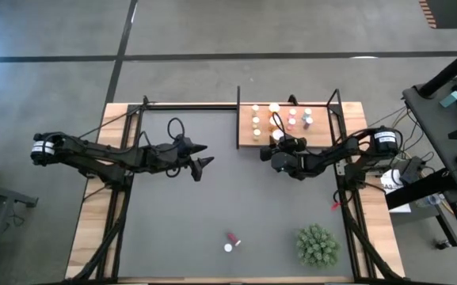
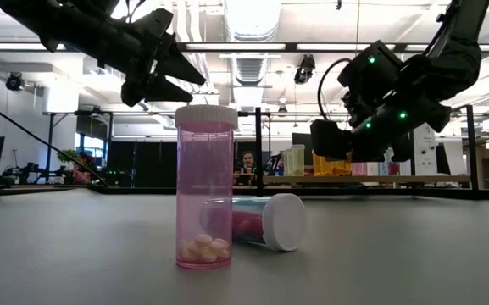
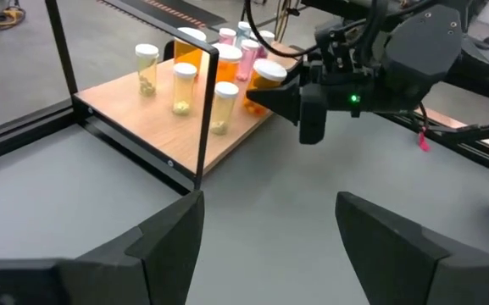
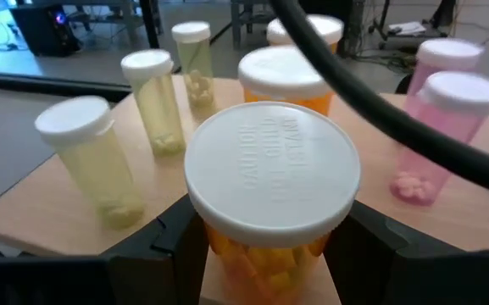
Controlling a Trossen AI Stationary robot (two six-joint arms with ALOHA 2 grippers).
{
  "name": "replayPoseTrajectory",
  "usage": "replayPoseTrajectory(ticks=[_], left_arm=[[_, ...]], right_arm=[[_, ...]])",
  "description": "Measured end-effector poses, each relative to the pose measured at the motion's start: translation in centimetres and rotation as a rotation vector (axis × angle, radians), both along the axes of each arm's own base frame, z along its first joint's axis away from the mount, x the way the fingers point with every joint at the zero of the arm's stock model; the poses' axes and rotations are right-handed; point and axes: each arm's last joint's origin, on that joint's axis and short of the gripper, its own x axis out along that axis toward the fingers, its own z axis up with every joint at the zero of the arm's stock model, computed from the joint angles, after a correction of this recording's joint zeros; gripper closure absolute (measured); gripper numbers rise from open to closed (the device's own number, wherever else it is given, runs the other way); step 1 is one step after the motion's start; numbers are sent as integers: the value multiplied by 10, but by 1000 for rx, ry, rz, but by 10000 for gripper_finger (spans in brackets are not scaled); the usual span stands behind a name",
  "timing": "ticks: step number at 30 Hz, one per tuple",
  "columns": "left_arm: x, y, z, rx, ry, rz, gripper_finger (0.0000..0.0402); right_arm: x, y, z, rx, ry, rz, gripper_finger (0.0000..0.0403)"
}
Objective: Pick and place medicine bottles onto shelf by color
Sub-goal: Put the orange medicine bottle on the shelf aligned with the other orange medicine bottle
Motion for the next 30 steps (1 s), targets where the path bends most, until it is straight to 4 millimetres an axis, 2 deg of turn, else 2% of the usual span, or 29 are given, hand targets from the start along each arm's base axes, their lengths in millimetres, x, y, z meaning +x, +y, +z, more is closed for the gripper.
replayPoseTrajectory(ticks=[30], left_arm=[[-1,0,-1,5,6,12,151]], right_arm=[[2,-13,0,36,-11,-5,220]])
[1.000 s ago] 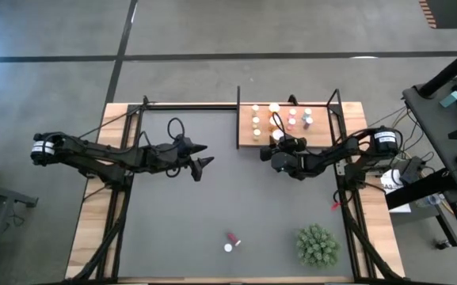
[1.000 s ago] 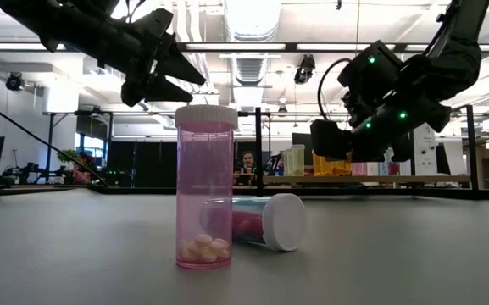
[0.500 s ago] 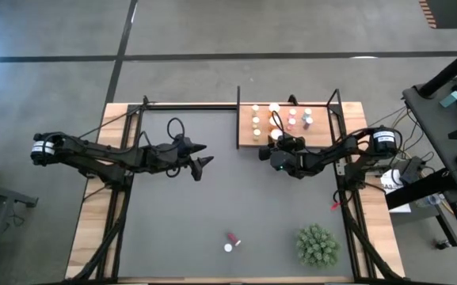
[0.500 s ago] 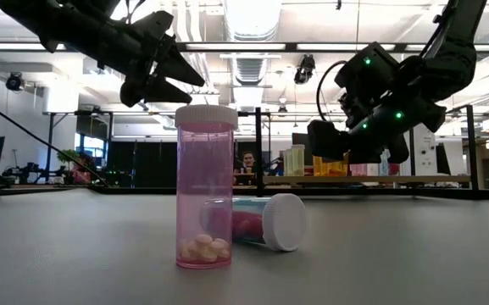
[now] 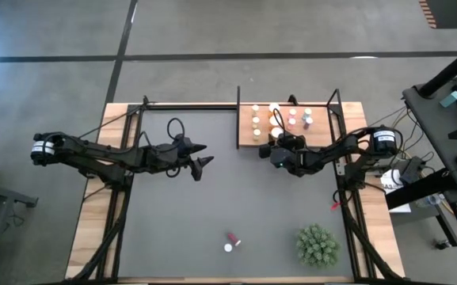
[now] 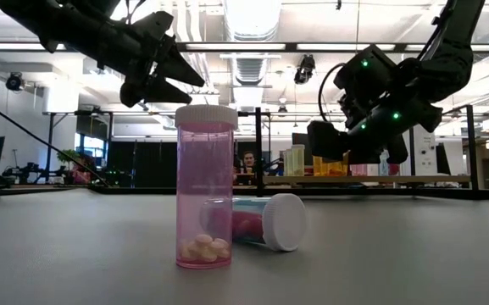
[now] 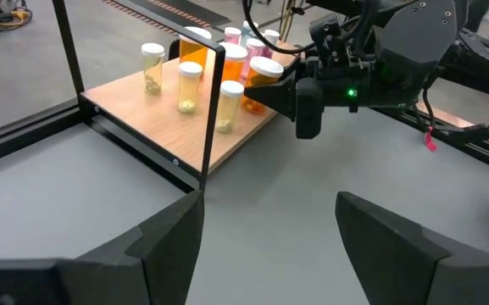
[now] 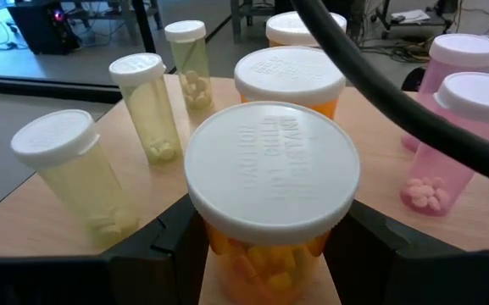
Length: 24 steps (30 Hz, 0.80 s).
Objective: Pick and place medicine bottles onto shelf by color
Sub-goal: Put the orange medicine bottle on the shelf aligned with the other orange medicine bottle
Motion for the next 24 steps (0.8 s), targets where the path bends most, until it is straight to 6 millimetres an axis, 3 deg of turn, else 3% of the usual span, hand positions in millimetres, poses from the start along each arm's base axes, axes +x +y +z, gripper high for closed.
replayPoseTrajectory(ticks=[17,24], left_arm=[[0,0,0,0,1,0,151],[0,0,0,0,2,0,151]], right_arm=[[0,0,0,2,2,2,218],[-1,0,-2,11,12,10,189]])
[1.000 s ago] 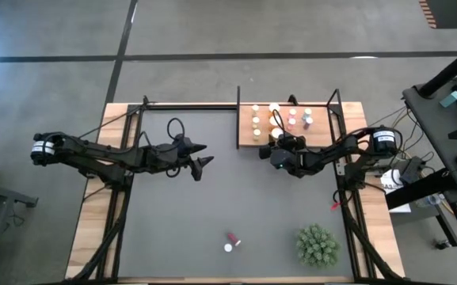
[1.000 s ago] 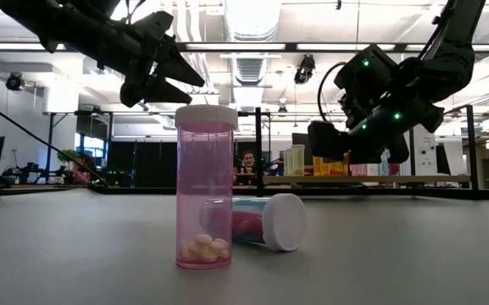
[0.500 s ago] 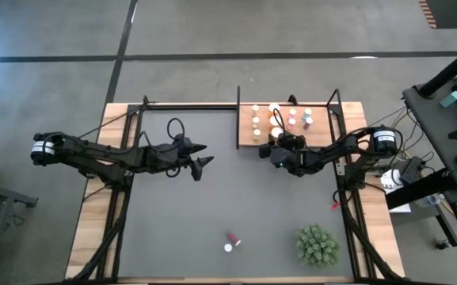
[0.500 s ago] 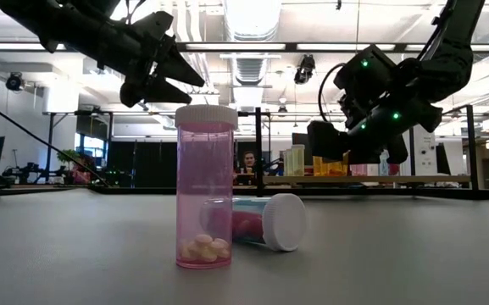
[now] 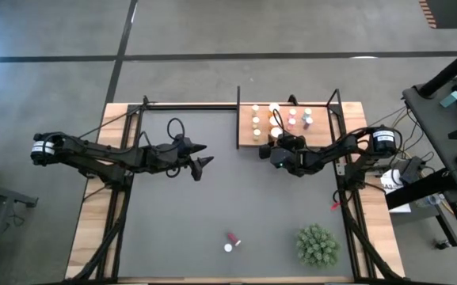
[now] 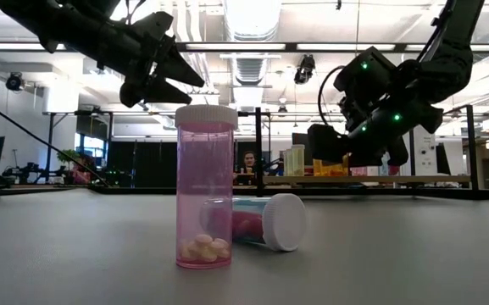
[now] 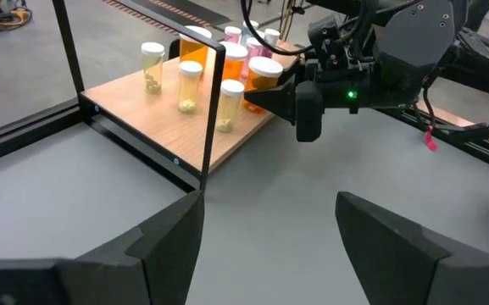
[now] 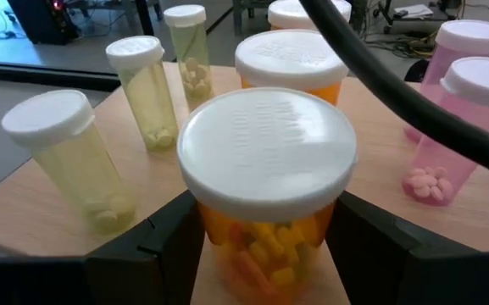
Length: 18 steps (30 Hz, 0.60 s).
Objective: Pick and place medicine bottles onto shelf by color
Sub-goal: Put the orange medicine bottle on the shelf aligned with the other orange medicine bottle
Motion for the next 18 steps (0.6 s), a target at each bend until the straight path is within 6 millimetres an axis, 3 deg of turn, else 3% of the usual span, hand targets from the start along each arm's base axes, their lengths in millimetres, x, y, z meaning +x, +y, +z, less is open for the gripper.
replayPoseTrajectory(ticks=[14,18], left_arm=[[0,0,0,0,1,0,151],[0,0,0,0,1,0,151]], right_arm=[[7,1,6,52,-38,76,145],[11,0,9,40,33,91,132]])
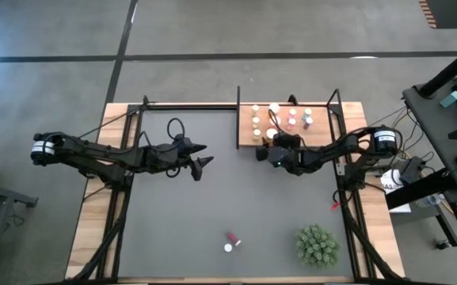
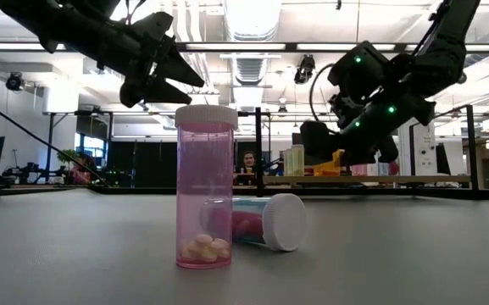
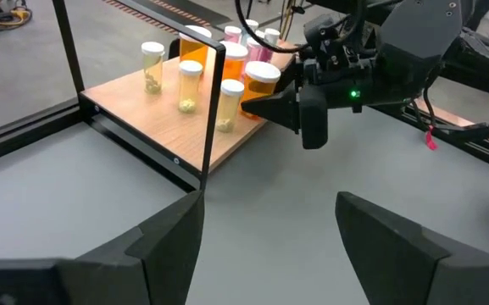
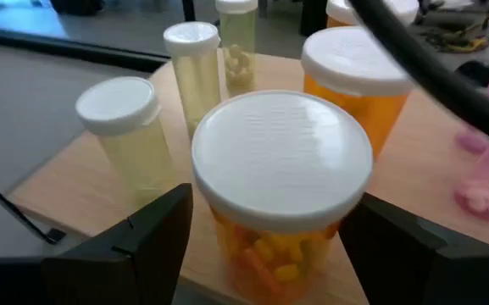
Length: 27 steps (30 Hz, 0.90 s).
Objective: Pick and place medicine bottles onto shelf by color
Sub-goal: Put the orange medicine bottle on the shelf aligned with the other orange medicine bottle
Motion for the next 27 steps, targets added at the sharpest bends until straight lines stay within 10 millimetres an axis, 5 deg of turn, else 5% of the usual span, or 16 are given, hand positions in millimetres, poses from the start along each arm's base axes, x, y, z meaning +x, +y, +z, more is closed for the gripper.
replayPoseTrajectory(ticks=[27], left_arm=[[0,0,-1,0,4,0,151]], right_arm=[[5,-1,14,85,383,-52,106]])
